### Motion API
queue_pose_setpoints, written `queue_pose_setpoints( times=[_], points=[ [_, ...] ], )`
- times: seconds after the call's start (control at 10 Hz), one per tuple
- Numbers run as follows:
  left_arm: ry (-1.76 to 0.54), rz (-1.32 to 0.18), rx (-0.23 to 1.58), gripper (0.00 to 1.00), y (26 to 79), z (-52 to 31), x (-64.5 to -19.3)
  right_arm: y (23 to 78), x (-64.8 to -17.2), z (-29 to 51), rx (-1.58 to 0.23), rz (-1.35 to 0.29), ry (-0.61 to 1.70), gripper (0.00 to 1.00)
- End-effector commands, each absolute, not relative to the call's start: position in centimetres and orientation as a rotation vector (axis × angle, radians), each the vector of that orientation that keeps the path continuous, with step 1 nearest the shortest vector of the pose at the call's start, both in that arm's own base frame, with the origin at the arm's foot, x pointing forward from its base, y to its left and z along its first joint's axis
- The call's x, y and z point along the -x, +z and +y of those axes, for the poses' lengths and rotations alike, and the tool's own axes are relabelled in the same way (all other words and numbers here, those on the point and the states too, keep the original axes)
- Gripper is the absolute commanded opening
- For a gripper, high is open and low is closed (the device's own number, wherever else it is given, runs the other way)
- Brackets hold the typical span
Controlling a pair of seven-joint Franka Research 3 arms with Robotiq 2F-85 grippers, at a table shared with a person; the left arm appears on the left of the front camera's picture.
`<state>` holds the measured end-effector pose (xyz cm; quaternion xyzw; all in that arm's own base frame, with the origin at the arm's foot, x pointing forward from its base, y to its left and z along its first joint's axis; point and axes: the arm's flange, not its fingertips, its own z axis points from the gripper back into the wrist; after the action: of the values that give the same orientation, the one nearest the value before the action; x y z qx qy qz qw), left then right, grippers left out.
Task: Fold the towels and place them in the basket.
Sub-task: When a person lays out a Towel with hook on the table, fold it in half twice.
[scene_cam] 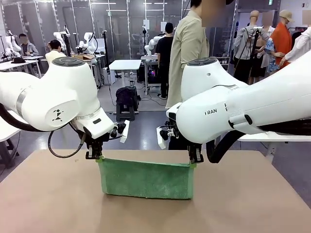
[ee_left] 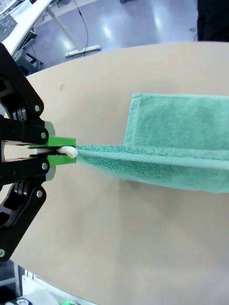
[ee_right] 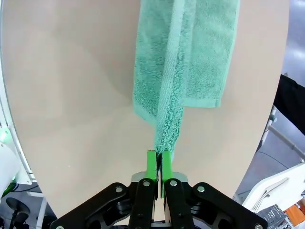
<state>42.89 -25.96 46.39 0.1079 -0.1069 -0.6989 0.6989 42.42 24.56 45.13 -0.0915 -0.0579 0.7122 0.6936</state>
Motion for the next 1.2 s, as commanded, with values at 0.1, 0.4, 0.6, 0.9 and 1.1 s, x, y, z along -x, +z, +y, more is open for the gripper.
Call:
queue_pose_setpoints(
  times=[0.1, 0.4, 0.6, 0.9, 1.1],
  points=[
    [-1.573, -0.218, -0.230, 0.07, 46.2, -24.9, -47.6, 44.4, -46.4, 22.5, 0.172, -0.162, 1.618, 0.05],
    [-1.603, -0.181, -0.211, 0.07, 45.2, -24.7, -51.1, 43.5, -49.1, 22.1, 0.165, -0.168, 1.652, 0.05],
    [-1.602, -0.158, -0.198, 0.07, 43.5, -24.3, -53.2, 42.7, -50.7, 22.2, 0.159, -0.169, 1.662, 0.05],
    [-1.592, -0.134, -0.204, 0.07, 41.2, -23.0, -55.1, 40.7, -52.5, 21.1, 0.138, -0.158, 1.643, 0.05],
    [-1.598, -0.114, -0.206, 0.07, 39.8, -22.5, -56.1, 39.2, -53.5, 20.0, 0.119, -0.158, 1.620, 0.05]
  ],
)
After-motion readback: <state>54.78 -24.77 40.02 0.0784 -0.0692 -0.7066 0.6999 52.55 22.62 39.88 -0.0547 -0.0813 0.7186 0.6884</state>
